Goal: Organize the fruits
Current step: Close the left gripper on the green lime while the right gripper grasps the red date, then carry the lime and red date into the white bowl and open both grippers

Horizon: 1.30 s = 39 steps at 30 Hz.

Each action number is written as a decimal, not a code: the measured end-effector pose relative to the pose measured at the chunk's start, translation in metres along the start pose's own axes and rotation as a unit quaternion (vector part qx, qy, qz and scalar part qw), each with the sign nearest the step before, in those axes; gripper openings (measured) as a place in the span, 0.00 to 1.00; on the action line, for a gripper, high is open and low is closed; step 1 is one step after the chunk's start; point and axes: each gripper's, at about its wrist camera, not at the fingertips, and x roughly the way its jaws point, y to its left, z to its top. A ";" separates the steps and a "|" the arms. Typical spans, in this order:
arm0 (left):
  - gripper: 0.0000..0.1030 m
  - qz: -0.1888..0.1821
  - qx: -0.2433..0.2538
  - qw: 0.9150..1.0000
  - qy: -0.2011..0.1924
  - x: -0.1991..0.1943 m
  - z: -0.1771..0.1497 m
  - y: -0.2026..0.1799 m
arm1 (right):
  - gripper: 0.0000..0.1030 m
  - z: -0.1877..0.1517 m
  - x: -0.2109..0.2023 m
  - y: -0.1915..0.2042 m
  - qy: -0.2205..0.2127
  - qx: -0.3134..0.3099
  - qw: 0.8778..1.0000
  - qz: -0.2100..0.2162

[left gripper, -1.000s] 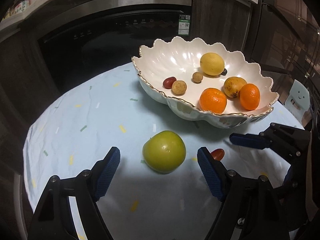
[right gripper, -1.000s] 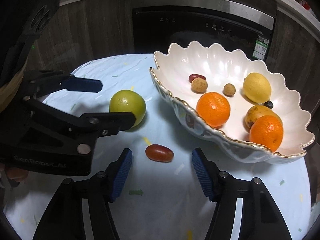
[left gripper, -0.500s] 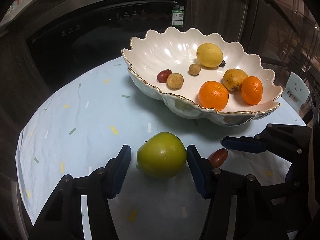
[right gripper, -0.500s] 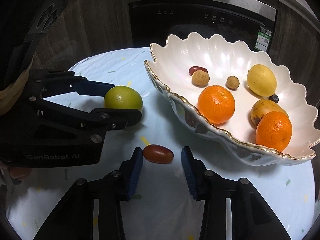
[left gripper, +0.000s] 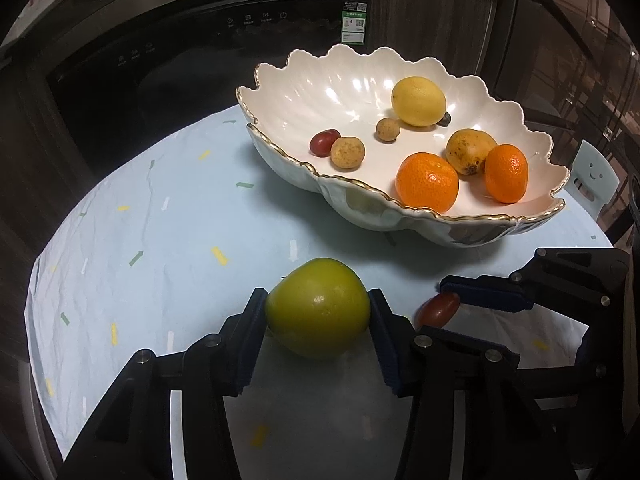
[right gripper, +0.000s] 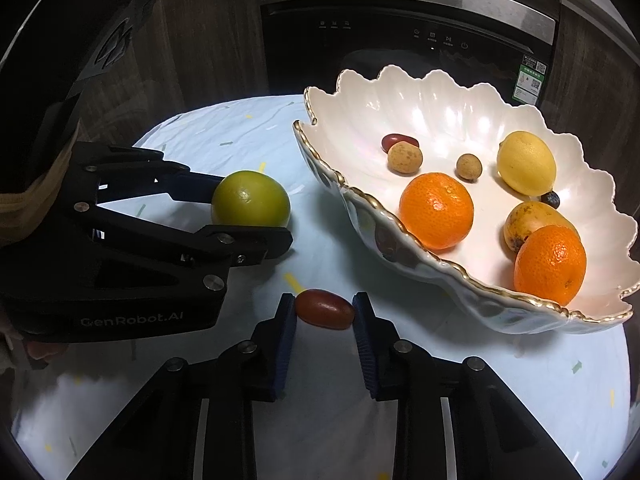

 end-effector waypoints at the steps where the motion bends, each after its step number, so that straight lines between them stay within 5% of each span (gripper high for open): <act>1: 0.48 0.000 -0.002 1.000 0.000 0.000 0.000 0.000 | 0.29 -0.001 -0.001 0.001 0.000 0.000 1.000 0.000; 14: 0.48 0.014 -0.015 1.000 -0.011 -0.027 -0.007 -0.004 | 0.29 0.000 -0.020 0.005 -0.012 -0.003 1.000 0.002; 39: 0.47 0.054 -0.065 0.995 -0.058 -0.114 -0.008 -0.054 | 0.29 0.004 -0.123 -0.008 -0.084 -0.016 0.996 -0.014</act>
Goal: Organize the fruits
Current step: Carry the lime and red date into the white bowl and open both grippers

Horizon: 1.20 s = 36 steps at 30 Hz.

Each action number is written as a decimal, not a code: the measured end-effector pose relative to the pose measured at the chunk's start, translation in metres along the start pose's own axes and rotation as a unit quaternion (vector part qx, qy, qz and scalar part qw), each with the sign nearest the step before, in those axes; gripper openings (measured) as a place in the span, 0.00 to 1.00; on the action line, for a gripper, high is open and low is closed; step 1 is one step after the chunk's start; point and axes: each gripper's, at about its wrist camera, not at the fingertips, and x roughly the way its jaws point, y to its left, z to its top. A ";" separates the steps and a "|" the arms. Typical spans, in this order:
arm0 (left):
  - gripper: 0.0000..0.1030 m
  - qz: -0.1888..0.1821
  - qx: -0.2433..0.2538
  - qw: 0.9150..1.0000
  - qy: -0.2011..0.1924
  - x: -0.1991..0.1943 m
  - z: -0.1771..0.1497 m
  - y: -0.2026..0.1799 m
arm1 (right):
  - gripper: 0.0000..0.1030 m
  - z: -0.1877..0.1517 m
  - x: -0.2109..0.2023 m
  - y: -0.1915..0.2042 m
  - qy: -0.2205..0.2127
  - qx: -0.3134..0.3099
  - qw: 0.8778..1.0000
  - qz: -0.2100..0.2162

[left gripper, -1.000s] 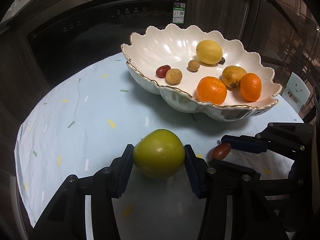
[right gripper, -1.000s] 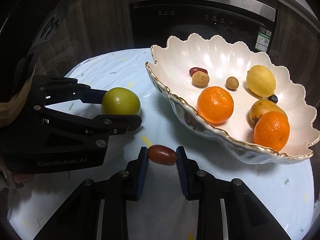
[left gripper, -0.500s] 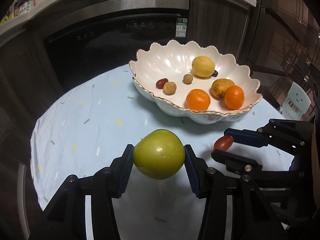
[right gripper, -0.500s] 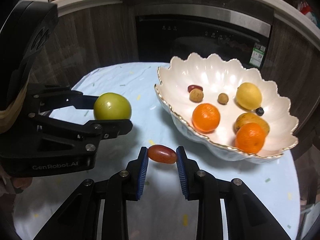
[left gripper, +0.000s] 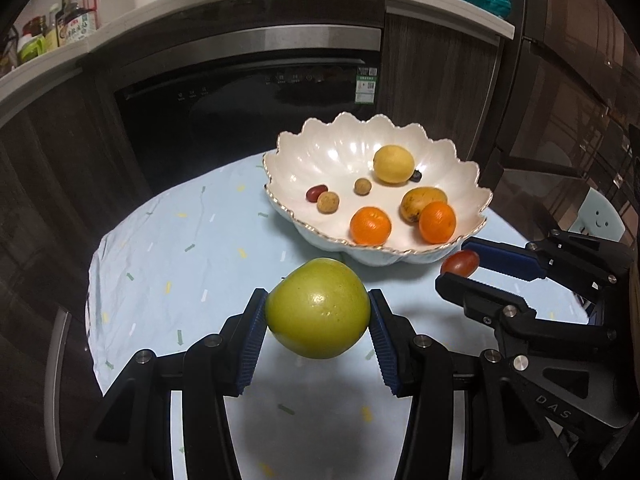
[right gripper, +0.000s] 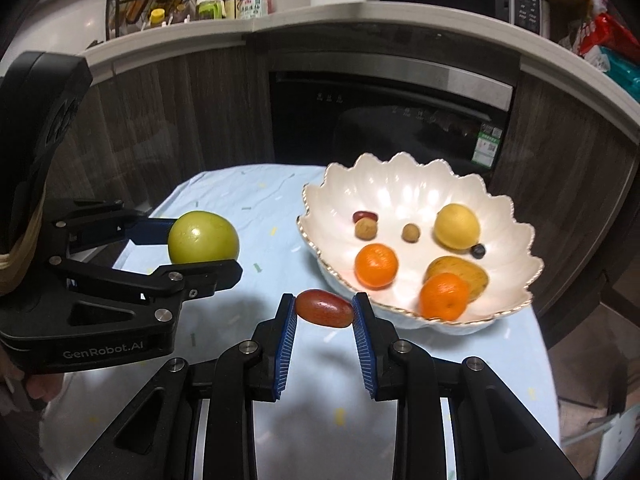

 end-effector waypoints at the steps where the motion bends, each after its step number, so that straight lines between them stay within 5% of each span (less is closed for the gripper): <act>1: 0.47 0.001 -0.002 1.000 -0.002 -0.002 0.002 -0.003 | 0.29 0.001 -0.003 -0.003 -0.003 0.000 1.000 -0.002; 17: 0.47 0.007 -0.007 1.000 -0.015 -0.002 0.042 -0.040 | 0.29 0.021 -0.027 -0.058 -0.031 0.026 0.999 -0.032; 36: 0.47 0.044 -0.038 0.998 -0.023 0.035 0.076 -0.049 | 0.29 0.041 0.000 -0.122 -0.036 0.060 0.996 -0.056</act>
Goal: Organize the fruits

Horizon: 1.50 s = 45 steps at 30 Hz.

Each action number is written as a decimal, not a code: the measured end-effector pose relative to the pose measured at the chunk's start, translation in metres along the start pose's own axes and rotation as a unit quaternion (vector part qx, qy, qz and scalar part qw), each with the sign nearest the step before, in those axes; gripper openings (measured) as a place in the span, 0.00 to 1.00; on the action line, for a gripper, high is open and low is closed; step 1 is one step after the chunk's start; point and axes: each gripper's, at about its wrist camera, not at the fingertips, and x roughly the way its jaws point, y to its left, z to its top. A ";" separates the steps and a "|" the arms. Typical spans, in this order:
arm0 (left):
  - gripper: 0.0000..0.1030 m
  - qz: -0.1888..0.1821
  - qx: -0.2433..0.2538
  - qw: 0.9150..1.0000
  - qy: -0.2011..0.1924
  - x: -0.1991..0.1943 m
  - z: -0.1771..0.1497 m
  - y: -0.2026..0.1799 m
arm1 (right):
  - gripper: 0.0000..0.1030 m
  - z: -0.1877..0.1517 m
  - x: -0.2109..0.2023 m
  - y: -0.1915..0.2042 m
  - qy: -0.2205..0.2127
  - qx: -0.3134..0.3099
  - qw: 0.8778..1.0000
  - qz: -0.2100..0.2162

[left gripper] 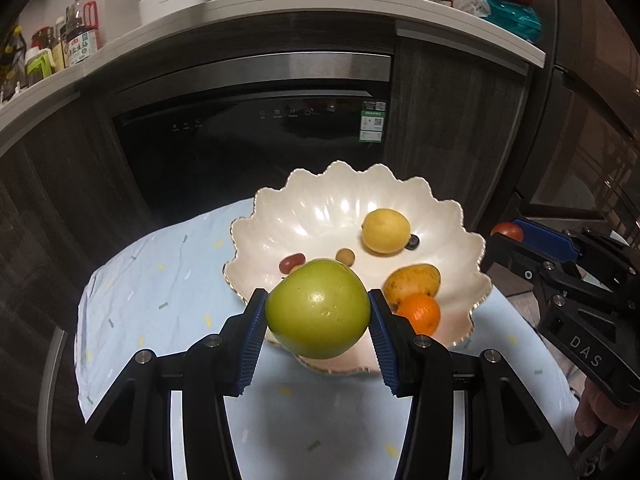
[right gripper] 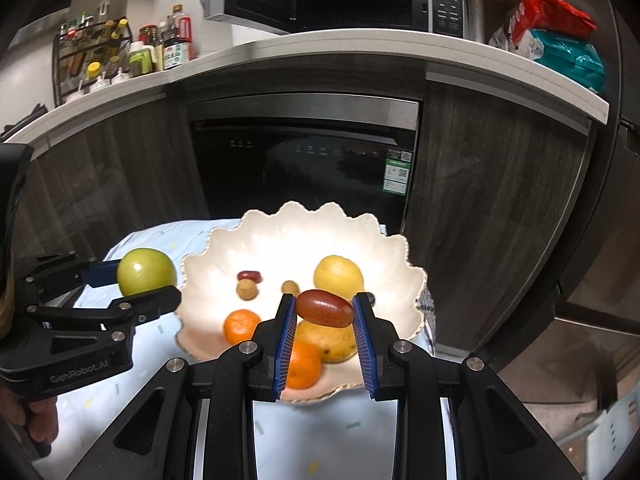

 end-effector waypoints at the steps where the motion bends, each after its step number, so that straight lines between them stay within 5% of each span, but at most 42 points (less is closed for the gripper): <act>1: 0.47 0.001 -0.002 1.000 -0.001 0.002 0.001 0.000 | 0.29 0.001 0.003 -0.002 0.001 0.001 1.000 -0.001; 35: 0.48 0.029 -0.024 0.998 0.047 0.086 0.014 0.003 | 0.30 0.002 0.087 -0.038 0.060 0.018 0.998 -0.022; 37: 0.49 0.031 -0.021 0.998 0.051 0.087 0.013 0.001 | 0.33 0.002 0.088 -0.038 0.062 0.018 0.998 -0.021; 40: 0.71 0.041 -0.021 0.998 0.038 0.081 0.014 0.001 | 0.56 0.002 0.086 -0.038 0.058 0.018 0.998 -0.029; 45: 0.75 0.057 -0.017 0.998 0.025 0.070 0.018 0.001 | 0.70 0.003 0.075 -0.038 0.046 0.022 0.998 -0.037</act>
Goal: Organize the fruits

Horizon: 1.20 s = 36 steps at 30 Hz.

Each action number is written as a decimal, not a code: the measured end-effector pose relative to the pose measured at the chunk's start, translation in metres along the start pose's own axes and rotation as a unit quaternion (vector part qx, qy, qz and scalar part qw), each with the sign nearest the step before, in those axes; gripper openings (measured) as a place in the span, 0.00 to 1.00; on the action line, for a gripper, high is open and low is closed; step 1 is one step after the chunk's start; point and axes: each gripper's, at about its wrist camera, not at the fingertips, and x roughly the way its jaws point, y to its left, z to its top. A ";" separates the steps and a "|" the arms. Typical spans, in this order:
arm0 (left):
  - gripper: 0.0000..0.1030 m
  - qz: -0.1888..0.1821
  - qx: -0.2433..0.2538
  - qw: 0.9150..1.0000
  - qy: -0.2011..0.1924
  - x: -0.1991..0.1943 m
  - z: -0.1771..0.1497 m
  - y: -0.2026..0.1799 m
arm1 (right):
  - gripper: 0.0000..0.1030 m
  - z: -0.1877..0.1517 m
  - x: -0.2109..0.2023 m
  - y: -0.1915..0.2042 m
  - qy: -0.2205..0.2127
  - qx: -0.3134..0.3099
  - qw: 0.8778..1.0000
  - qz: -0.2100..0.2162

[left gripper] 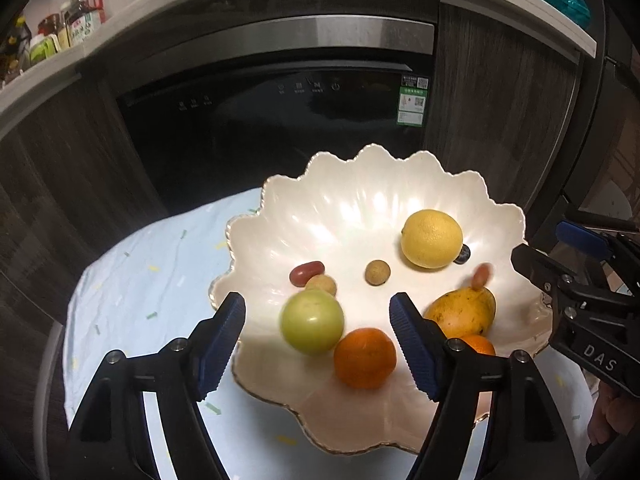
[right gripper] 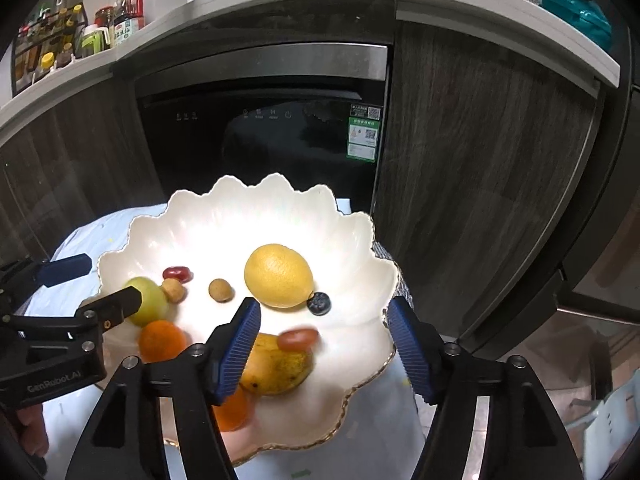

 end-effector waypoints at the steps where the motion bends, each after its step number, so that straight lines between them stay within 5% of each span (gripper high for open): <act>1: 0.79 0.003 0.000 1.000 -0.003 -0.003 0.000 0.000 | 0.72 0.000 -0.002 0.000 -0.001 0.001 1.000 0.000; 8: 0.91 0.018 -0.014 1.000 -0.022 -0.032 -0.003 0.004 | 0.81 -0.001 -0.028 0.002 -0.019 0.007 1.000 -0.001; 36: 0.96 0.065 -0.059 0.994 -0.063 -0.176 -0.064 0.014 | 0.82 -0.035 -0.168 0.031 -0.078 -0.012 0.997 0.015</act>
